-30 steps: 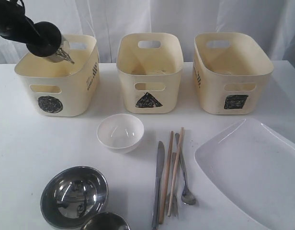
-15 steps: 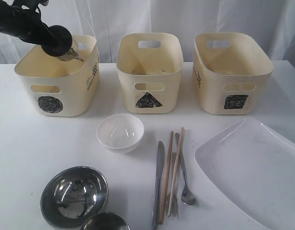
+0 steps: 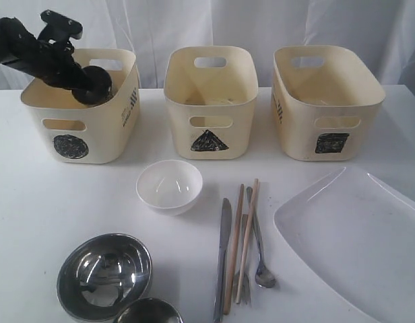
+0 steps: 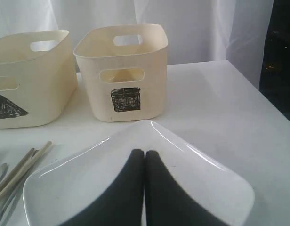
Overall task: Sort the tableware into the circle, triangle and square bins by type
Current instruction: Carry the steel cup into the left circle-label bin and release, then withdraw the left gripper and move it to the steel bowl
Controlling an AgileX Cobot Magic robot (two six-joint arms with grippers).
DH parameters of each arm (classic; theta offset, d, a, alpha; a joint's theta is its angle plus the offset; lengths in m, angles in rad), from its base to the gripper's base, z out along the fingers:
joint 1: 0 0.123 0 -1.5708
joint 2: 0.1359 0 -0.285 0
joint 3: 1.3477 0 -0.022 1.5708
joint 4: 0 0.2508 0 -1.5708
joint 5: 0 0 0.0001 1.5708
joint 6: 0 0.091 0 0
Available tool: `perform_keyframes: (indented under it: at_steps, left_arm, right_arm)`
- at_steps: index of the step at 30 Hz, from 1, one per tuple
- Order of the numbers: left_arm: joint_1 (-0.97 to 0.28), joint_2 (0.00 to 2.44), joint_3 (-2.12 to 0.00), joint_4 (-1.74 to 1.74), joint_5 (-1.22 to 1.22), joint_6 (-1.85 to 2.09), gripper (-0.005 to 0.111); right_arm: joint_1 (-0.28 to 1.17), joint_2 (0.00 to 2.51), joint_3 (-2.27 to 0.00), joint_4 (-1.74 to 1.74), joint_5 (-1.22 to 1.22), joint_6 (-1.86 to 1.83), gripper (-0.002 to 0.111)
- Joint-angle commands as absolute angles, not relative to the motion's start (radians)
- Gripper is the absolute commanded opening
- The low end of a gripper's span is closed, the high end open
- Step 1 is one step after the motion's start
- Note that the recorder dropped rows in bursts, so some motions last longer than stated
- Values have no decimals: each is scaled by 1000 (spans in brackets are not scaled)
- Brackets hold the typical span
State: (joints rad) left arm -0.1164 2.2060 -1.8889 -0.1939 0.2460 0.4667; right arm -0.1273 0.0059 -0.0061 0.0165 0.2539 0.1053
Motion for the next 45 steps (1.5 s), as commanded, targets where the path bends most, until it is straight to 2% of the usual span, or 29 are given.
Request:
perform_keyframes:
  at_steps: [1, 4, 9, 12, 19, 24, 30, 35, 40, 45]
  left_arm:
    - [-122, 2207, -1898, -207, 276, 441, 0]
    - [-122, 2205, -1898, -207, 280, 441, 4]
    - [-122, 2200, -1898, -216, 264, 415, 33]
    - [-122, 2188, -1898, -216, 262, 381, 44]
    - [-122, 2113, -1898, -215, 318, 361, 33]
    - [-122, 2016, -1898, -215, 442, 362, 34]
    - [-122, 1909, -1898, -158, 765, 343, 34]
    - [-122, 1841, -1897, -199, 941, 332, 34]
    - [-124, 1775, -1881, -234, 1022, 293, 34]
    - [-124, 1661, -1713, -222, 1004, 290, 34]
  right_arm:
    - [-120, 0, 0, 12, 248, 109, 0]
    - [-120, 0, 0, 12, 248, 109, 0]
    - [-120, 0, 0, 12, 248, 109, 0]
    - [-120, 0, 0, 12, 248, 109, 0]
    - [-120, 0, 0, 12, 248, 109, 0]
    - [-120, 0, 0, 12, 248, 109, 0]
    - [-120, 0, 0, 12, 248, 109, 0]
    - [-120, 0, 0, 12, 248, 109, 0]
    - [-120, 0, 0, 12, 248, 109, 0]
    - [-120, 0, 0, 12, 248, 109, 0]
